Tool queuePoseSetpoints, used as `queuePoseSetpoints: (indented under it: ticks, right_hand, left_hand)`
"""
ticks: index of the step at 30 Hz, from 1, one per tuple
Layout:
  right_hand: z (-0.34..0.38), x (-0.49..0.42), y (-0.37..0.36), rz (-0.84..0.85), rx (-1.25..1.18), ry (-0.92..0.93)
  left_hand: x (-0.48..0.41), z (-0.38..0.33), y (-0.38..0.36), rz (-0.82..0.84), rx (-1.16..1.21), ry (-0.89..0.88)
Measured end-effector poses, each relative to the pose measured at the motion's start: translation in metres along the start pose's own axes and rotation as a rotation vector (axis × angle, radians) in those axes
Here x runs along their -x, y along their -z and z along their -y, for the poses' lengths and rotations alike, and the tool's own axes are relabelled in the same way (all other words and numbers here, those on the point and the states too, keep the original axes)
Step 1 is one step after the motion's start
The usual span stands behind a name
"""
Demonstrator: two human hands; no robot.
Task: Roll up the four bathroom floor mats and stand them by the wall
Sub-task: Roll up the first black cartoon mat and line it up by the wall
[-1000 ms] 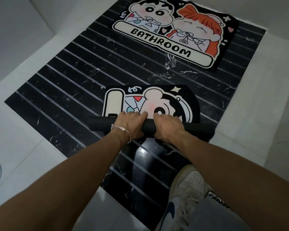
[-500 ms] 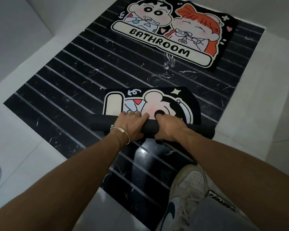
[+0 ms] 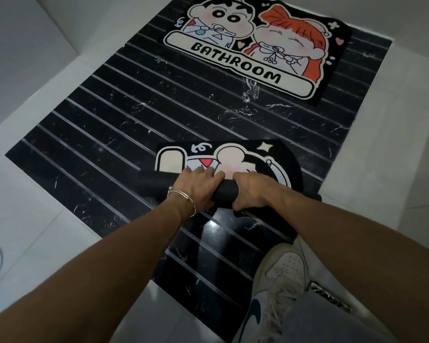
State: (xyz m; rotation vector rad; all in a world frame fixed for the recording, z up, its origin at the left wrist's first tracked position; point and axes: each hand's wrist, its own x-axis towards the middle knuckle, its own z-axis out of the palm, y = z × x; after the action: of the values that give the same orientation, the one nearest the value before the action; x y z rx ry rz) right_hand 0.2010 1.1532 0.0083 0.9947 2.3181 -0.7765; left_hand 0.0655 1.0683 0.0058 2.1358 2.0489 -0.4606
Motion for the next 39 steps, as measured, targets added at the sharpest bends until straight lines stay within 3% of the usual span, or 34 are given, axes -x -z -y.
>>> queuePoseSetpoints:
  ticks: [3,6,8,11,15,21,25,28,35,39]
  right_hand:
    - [-0.002,0.003,0.000,-0.016,-0.013,0.014]
    - [0.001,0.000,-0.005,-0.211,0.171,0.093]
    - [0.004,-0.002,-0.005,-0.278,0.217,0.096]
    - [0.002,-0.001,0.003,-0.152,0.066,0.028]
    - [0.000,0.004,0.007,0.039,-0.059,-0.013]
    - [0.004,0.000,-0.001,-0.131,0.168,0.062]
    - [0.006,0.002,0.004,-0.015,0.030,-0.019]
    - [0.002,0.000,0.005,0.063,-0.018,-0.013]
    - [0.002,-0.002,0.001,-0.187,0.172,0.098]
    - [0.005,0.000,-0.007,-0.181,0.180,0.094]
  left_hand:
    - [-0.003,0.000,0.003,0.047,0.045,0.028]
    - [-0.006,0.003,0.007,0.142,0.211,0.108]
    - [-0.004,0.005,0.008,0.109,0.233,0.124]
    - [-0.001,0.005,0.007,0.010,0.106,0.062]
    - [-0.003,0.004,0.007,0.028,0.019,0.014]
    - [-0.004,0.005,0.010,0.153,0.164,0.082]
    - [0.002,0.006,0.006,0.018,0.046,-0.017]
    - [0.000,0.005,0.004,0.016,0.002,-0.053]
    - [-0.004,0.010,0.002,0.110,0.166,0.046]
    - [-0.002,0.011,0.002,0.103,0.170,0.048]
